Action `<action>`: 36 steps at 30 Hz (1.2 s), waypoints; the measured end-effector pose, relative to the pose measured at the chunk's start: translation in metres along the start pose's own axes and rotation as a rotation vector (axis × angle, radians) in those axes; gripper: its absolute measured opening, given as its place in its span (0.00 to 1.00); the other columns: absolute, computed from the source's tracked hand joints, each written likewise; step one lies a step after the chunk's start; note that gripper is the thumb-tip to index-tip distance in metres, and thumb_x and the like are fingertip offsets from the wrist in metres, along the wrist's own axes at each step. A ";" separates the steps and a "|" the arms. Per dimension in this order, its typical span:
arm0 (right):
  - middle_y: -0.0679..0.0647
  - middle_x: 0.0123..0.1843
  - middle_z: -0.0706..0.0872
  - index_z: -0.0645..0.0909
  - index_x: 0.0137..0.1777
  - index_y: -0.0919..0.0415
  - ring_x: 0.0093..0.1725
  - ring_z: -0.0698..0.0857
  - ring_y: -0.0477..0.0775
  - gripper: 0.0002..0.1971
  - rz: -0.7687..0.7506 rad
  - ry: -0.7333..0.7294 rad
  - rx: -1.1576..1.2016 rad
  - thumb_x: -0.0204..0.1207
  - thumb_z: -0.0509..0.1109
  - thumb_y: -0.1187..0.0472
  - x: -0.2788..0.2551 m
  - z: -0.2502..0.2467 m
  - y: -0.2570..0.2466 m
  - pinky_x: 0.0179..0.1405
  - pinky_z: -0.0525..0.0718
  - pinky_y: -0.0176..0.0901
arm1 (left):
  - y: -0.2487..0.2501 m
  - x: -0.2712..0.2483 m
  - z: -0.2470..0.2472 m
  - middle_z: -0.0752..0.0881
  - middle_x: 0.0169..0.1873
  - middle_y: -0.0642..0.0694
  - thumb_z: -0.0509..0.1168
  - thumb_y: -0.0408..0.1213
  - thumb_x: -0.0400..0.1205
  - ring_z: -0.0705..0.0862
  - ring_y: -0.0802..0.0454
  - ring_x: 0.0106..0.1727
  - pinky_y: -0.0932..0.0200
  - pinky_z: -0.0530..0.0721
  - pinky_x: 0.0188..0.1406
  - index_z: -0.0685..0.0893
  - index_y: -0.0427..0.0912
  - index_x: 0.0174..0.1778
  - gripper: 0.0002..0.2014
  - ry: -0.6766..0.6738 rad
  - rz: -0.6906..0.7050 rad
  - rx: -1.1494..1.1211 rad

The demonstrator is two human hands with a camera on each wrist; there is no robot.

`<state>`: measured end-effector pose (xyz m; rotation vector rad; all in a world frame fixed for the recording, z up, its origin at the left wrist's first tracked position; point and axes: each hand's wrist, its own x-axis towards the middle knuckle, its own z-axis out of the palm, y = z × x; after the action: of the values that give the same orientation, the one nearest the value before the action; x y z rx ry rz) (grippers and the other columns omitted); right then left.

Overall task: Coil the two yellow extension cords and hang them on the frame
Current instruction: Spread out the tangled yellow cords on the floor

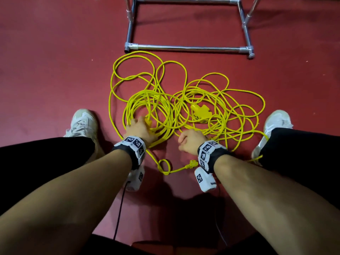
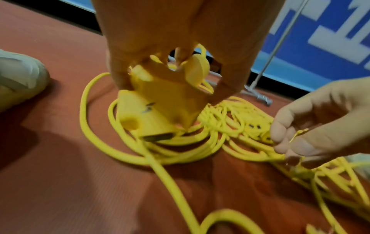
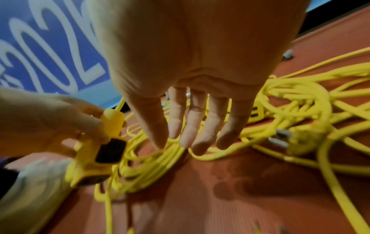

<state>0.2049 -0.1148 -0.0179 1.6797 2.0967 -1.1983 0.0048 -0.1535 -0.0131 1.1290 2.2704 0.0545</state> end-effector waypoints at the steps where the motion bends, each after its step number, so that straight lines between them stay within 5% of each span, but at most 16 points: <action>1: 0.47 0.45 0.89 0.80 0.36 0.45 0.53 0.88 0.54 0.10 0.001 -0.051 -0.021 0.67 0.81 0.56 -0.003 0.009 0.004 0.57 0.86 0.47 | -0.004 -0.001 0.005 0.71 0.72 0.38 0.76 0.44 0.71 0.72 0.32 0.74 0.35 0.76 0.70 0.68 0.44 0.75 0.38 0.019 -0.043 0.039; 4: 0.48 0.48 0.90 0.83 0.41 0.47 0.54 0.87 0.55 0.12 -0.010 -0.151 -0.113 0.66 0.82 0.45 -0.011 0.034 0.013 0.58 0.86 0.49 | -0.012 -0.009 0.016 0.69 0.74 0.36 0.72 0.33 0.70 0.69 0.32 0.75 0.36 0.74 0.69 0.63 0.42 0.80 0.41 0.188 -0.092 0.025; 8: 0.56 0.52 0.88 0.85 0.52 0.55 0.54 0.86 0.63 0.32 -0.019 -0.188 -0.250 0.65 0.73 0.26 -0.017 0.059 0.006 0.57 0.86 0.54 | -0.016 -0.015 0.028 0.72 0.69 0.30 0.69 0.32 0.63 0.74 0.28 0.64 0.37 0.75 0.62 0.67 0.33 0.80 0.44 0.481 0.173 0.023; 10: 0.61 0.56 0.86 0.82 0.56 0.57 0.57 0.85 0.67 0.33 -0.013 -0.202 -0.326 0.67 0.73 0.28 -0.019 0.070 0.002 0.55 0.85 0.54 | -0.011 -0.017 0.032 0.75 0.67 0.32 0.71 0.37 0.65 0.74 0.30 0.64 0.39 0.75 0.61 0.73 0.36 0.76 0.40 0.425 0.291 0.144; 13: 0.64 0.59 0.85 0.82 0.61 0.59 0.61 0.86 0.68 0.26 -0.057 -0.191 -0.378 0.75 0.72 0.38 -0.021 0.080 -0.002 0.52 0.81 0.53 | 0.001 -0.023 0.038 0.84 0.63 0.41 0.68 0.45 0.76 0.80 0.35 0.64 0.46 0.79 0.58 0.80 0.49 0.69 0.23 0.065 0.409 0.251; 15: 0.64 0.61 0.85 0.81 0.63 0.59 0.62 0.85 0.70 0.22 -0.054 -0.191 -0.379 0.80 0.69 0.42 -0.021 0.080 -0.003 0.55 0.82 0.55 | 0.004 -0.027 0.044 0.88 0.60 0.42 0.65 0.46 0.81 0.85 0.36 0.60 0.48 0.83 0.54 0.83 0.54 0.65 0.16 -0.166 0.406 0.235; 18: 0.66 0.60 0.86 0.79 0.63 0.55 0.59 0.85 0.73 0.19 -0.051 -0.168 -0.304 0.81 0.65 0.43 -0.022 0.069 -0.006 0.59 0.83 0.61 | 0.002 -0.030 0.051 0.89 0.58 0.43 0.66 0.44 0.79 0.87 0.37 0.58 0.47 0.86 0.54 0.84 0.56 0.63 0.16 -0.312 0.385 0.278; 23: 0.65 0.48 0.87 0.78 0.55 0.58 0.52 0.83 0.69 0.07 -0.135 0.057 -0.120 0.83 0.62 0.57 -0.014 0.042 -0.012 0.45 0.70 0.51 | 0.006 -0.024 0.053 0.86 0.61 0.41 0.64 0.48 0.81 0.84 0.35 0.62 0.48 0.77 0.54 0.75 0.52 0.69 0.20 -0.258 0.392 0.307; 27: 0.56 0.37 0.82 0.78 0.51 0.56 0.47 0.81 0.66 0.06 -0.168 0.125 0.022 0.85 0.61 0.56 -0.005 0.017 -0.012 0.48 0.73 0.54 | 0.014 -0.017 0.042 0.87 0.54 0.36 0.65 0.45 0.80 0.85 0.32 0.58 0.46 0.79 0.50 0.69 0.46 0.70 0.23 -0.179 0.382 0.097; 30: 0.59 0.43 0.87 0.80 0.53 0.56 0.49 0.83 0.66 0.08 -0.143 0.209 0.113 0.86 0.61 0.54 -0.002 -0.001 -0.007 0.46 0.76 0.53 | 0.022 -0.017 0.027 0.81 0.56 0.39 0.69 0.42 0.79 0.84 0.36 0.54 0.45 0.82 0.52 0.68 0.49 0.76 0.29 -0.085 0.477 -0.090; 33: 0.62 0.48 0.87 0.81 0.54 0.60 0.52 0.82 0.67 0.09 -0.150 0.294 0.183 0.86 0.62 0.56 0.001 -0.015 -0.007 0.51 0.77 0.54 | 0.031 -0.017 0.017 0.73 0.54 0.44 0.73 0.45 0.79 0.80 0.43 0.43 0.46 0.83 0.50 0.79 0.50 0.65 0.19 0.017 0.597 -0.178; 36: 0.60 0.56 0.84 0.82 0.57 0.61 0.59 0.80 0.65 0.11 -0.168 0.344 0.217 0.86 0.62 0.56 0.002 -0.023 -0.008 0.54 0.75 0.52 | 0.035 -0.017 0.010 0.71 0.55 0.46 0.77 0.51 0.76 0.79 0.47 0.45 0.50 0.82 0.50 0.87 0.49 0.52 0.14 0.028 0.623 -0.155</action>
<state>0.2039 -0.0975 -0.0007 1.9577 2.4257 -1.3039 0.0423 -0.1458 -0.0030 1.7056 1.8161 0.4833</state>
